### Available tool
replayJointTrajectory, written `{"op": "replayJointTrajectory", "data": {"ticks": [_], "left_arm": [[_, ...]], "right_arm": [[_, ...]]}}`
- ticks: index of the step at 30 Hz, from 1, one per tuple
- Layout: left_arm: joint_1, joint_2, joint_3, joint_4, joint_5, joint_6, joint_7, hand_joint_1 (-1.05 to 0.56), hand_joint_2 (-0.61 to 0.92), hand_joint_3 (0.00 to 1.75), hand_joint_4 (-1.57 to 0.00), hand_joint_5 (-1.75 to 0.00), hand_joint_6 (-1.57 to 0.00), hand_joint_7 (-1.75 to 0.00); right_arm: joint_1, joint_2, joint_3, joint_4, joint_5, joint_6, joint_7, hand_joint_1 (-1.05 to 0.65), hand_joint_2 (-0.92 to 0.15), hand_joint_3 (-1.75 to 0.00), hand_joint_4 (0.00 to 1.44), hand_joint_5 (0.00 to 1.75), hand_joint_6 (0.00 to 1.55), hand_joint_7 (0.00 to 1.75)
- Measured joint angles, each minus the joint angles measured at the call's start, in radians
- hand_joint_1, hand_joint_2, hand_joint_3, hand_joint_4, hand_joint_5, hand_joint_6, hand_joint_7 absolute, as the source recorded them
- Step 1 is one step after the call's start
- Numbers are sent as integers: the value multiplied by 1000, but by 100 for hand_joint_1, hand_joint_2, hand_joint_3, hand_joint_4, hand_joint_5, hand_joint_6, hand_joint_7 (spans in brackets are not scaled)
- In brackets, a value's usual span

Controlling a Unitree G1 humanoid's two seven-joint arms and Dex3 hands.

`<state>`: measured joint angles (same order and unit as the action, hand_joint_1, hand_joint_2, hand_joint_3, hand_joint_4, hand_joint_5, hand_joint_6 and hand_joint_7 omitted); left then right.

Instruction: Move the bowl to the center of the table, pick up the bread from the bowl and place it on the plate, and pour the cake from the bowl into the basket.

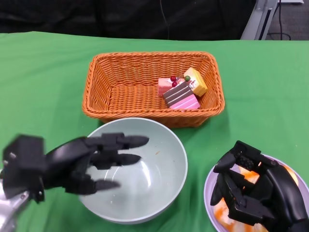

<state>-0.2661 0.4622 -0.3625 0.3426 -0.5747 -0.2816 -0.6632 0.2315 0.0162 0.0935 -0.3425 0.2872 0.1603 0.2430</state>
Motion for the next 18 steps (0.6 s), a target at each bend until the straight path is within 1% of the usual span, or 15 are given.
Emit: {"op": "replayJointTrajectory", "data": {"ticks": [1,2,3,4,5,6,8,10,12,18], "left_arm": [[41,-34,35,-59,-41,71,36,-21,92,33,-88,-88,-98,-22],[76,-63,61,-111,-65,137,74,-20,92,35,-86,-101,-102,-24],[102,-84,81,-151,-72,193,100,-19,92,35,-86,-108,-104,-26],[121,-97,98,-179,-75,232,111,-15,92,46,-81,-133,-98,-62],[137,-108,111,-203,-71,253,112,-14,90,52,-77,-148,-85,-97],[153,-118,121,-228,-60,259,110,-14,88,56,-75,-154,-79,-112],[175,-139,133,-257,-20,247,91,-13,81,69,-75,-160,-72,-132],[197,-161,147,-261,15,224,67,-15,76,78,-75,-165,-69,-143],[211,-179,163,-261,30,212,38,-17,75,81,-75,-168,-68,-147],[231,-204,206,-252,59,199,-52,-15,73,84,-76,-167,-69,-148]], "right_arm": [[2,-1,0,-1,-3,-1,0,-8,-55,-117,74,168,66,144],[4,-1,0,-3,-6,-1,0,-8,-55,-117,74,168,66,144],[7,-1,1,-5,-6,-1,0,-8,-55,-118,74,168,66,144],[8,-1,1,-7,-6,-1,1,-8,-54,-118,74,166,67,143],[12,-1,2,-12,-5,-1,3,-7,-53,-117,75,164,68,141],[19,-1,3,-21,-5,-1,5,-7,-53,-117,75,163,68,140],[35,-2,9,-37,-5,-1,9,-7,-53,-116,76,162,68,139],[48,-3,24,-46,-9,-6,15,-8,-53,-115,76,163,67,141],[65,-11,42,-59,-20,-20,27,-9,-53,-114,75,163,66,142],[114,-34,90,-114,-34,-71,60,-7,-53,-116,73,166,67,144]]}}
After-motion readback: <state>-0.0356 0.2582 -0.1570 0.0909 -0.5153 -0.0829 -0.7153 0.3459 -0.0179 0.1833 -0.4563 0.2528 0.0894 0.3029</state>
